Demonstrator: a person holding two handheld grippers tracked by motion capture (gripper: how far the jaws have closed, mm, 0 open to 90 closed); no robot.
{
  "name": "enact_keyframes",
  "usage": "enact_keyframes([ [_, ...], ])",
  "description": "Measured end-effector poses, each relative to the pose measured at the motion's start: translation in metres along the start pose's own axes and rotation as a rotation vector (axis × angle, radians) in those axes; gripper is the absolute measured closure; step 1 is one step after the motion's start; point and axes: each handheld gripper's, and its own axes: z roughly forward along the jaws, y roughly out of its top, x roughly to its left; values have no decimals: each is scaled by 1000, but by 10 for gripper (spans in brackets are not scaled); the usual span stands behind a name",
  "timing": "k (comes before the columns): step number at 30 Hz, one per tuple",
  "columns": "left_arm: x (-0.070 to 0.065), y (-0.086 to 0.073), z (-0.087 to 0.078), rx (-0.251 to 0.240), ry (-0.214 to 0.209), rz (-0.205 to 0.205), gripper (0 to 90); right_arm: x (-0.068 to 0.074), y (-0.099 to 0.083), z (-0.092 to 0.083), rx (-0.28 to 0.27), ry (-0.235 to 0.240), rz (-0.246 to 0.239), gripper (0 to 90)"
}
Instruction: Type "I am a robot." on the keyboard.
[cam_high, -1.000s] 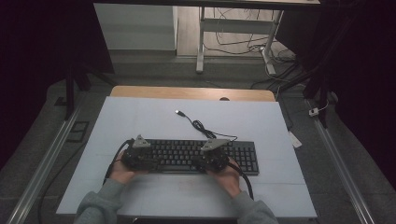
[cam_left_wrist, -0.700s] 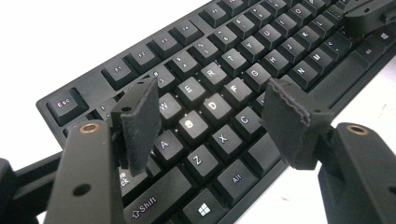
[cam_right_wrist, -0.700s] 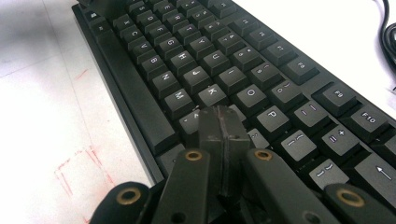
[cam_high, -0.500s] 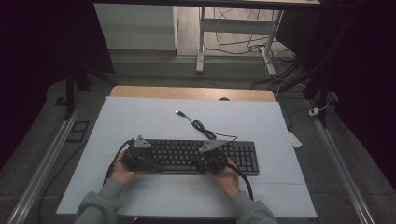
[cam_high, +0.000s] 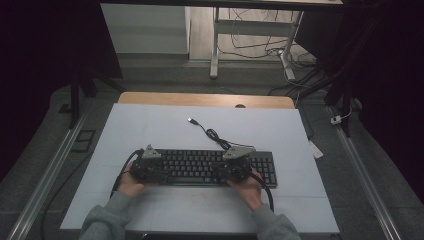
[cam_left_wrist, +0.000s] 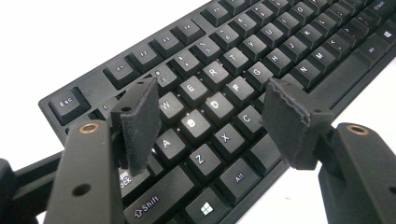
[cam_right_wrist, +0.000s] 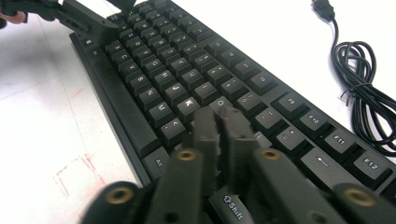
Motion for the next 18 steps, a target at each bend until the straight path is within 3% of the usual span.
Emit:
enact_keyframes([
  [10,1,0,-1,-3,2,-1,368,-4,-4,-7,-35,-46,-15,537],
  [18,3,0,-2,-16,2,-18,367,-10,-11,-19,-51,-47,-12,464],
])
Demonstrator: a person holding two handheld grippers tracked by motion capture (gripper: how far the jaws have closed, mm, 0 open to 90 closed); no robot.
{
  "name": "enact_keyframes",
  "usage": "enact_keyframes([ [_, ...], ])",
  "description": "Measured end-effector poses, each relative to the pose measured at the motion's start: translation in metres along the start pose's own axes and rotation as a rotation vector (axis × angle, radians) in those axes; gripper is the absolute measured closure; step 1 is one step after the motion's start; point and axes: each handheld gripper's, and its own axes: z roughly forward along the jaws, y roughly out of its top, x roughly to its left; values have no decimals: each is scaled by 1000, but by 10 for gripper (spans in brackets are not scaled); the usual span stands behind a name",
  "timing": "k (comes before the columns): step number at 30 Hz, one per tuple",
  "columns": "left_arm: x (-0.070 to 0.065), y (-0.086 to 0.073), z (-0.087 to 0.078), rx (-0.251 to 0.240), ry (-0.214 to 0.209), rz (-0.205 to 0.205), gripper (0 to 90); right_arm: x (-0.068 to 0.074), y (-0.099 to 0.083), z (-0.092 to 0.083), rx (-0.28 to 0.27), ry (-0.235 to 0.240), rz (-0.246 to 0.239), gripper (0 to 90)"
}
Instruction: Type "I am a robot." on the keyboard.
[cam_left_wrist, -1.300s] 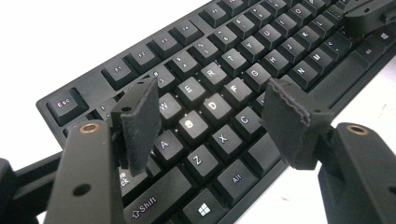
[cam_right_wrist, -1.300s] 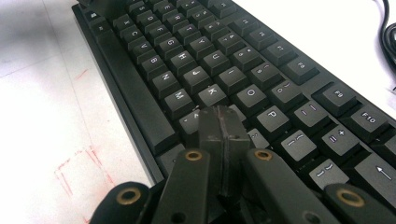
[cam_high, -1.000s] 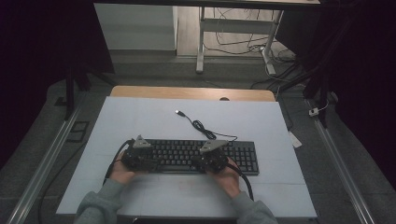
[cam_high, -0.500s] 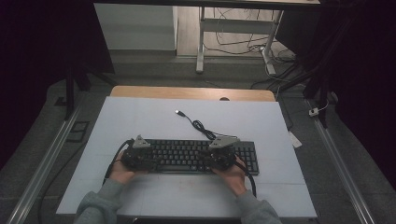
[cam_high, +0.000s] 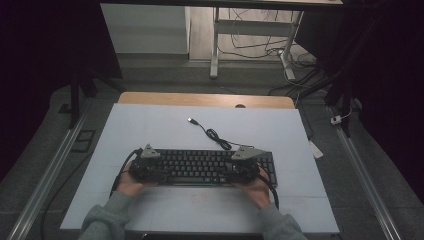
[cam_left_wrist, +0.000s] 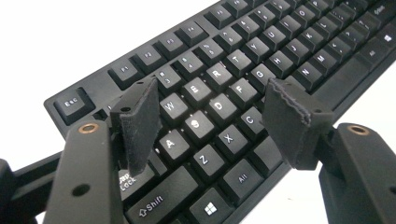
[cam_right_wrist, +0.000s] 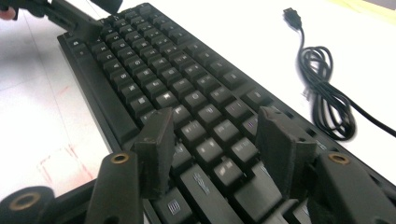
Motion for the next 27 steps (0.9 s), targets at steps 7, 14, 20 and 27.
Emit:
enact_keyframes([
  [7,-3,-5,-9,-18,13,-1,357,-10,-13,-25,-18,-31,29,447],
  [14,-10,-13,-18,-32,2,4,351,-19,-29,-55,-43,-77,49,436],
  [20,-12,-24,-30,-51,-3,0,336,-18,-46,-78,-60,-122,39,434],
  [27,-10,-40,-43,-76,-3,-15,323,-24,-69,-104,-52,-146,69,421],
])
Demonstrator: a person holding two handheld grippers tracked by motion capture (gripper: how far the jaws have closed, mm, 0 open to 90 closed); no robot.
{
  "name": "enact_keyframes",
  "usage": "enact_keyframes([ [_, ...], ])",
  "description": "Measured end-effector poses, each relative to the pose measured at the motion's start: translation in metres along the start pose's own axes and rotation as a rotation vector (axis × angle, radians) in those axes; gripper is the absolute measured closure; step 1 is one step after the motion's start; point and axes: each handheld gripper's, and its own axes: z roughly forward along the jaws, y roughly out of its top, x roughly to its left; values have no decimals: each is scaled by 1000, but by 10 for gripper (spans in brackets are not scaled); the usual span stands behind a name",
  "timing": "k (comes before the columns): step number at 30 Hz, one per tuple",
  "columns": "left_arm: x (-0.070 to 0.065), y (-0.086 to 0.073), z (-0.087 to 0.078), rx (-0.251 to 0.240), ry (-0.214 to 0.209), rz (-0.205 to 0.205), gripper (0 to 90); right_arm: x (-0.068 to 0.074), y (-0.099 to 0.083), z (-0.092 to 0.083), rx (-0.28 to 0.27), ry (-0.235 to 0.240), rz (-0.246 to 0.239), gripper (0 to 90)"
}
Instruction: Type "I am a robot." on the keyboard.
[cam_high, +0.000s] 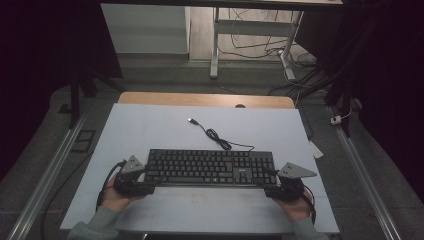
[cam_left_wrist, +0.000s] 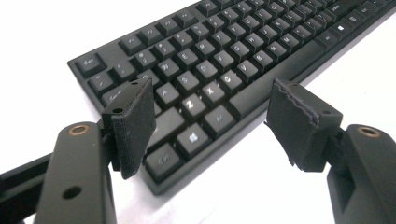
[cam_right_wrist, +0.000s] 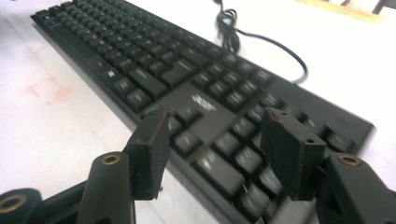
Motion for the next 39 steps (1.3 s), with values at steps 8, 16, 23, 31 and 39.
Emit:
enact_keyframes([
  [8,-1,-7,1,5,-2,6,321,-13,-15,-15,0,-14,36,419],
  [16,0,-7,5,15,1,12,320,-13,-17,-10,25,-8,21,417],
  [23,0,-7,6,19,6,14,321,-12,-17,-10,18,-7,17,417],
  [31,1,-7,6,18,15,11,321,-12,-16,-9,16,-7,10,417],
  [39,2,-8,6,16,21,6,320,-12,-14,-11,0,-4,15,416],
])
